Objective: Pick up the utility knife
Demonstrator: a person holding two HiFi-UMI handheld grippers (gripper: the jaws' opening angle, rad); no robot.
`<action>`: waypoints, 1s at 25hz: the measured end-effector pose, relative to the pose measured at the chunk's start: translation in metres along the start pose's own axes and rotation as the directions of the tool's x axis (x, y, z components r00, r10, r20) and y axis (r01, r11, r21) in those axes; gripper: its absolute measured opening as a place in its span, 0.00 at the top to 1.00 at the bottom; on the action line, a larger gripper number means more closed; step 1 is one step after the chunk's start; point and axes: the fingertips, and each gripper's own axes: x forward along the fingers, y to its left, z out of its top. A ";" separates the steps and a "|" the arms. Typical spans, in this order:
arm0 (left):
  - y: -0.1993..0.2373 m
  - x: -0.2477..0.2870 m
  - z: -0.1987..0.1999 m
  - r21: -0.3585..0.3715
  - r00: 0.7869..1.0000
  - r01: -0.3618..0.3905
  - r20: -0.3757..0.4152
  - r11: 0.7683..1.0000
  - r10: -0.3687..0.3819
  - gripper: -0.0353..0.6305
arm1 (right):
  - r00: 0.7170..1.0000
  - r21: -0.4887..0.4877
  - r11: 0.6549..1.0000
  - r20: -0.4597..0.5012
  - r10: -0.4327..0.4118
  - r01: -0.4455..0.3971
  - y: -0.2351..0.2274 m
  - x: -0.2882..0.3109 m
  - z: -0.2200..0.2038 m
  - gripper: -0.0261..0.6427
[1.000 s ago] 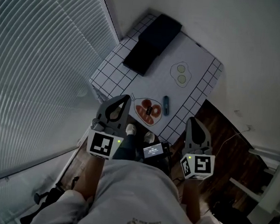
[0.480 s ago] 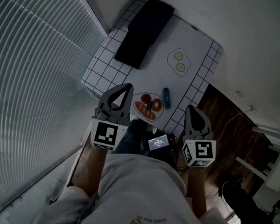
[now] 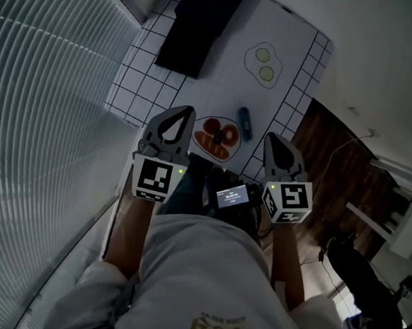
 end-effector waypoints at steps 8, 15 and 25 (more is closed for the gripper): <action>-0.009 0.015 -0.046 -0.029 0.995 0.066 -0.072 0.997 -0.068 0.94 | 0.996 -0.003 1.000 -0.087 0.004 -0.004 0.006 0.027 -0.034 0.96; -0.023 0.025 -0.091 -0.071 0.978 0.140 -0.147 0.988 -0.149 0.94 | 0.990 -0.002 1.000 -0.138 -0.006 0.006 0.012 0.050 -0.060 0.96; -0.036 0.041 -0.111 -0.081 0.956 0.211 -0.189 0.974 -0.223 0.94 | 0.978 -0.007 1.000 -0.209 -0.017 0.016 0.009 0.079 -0.087 0.94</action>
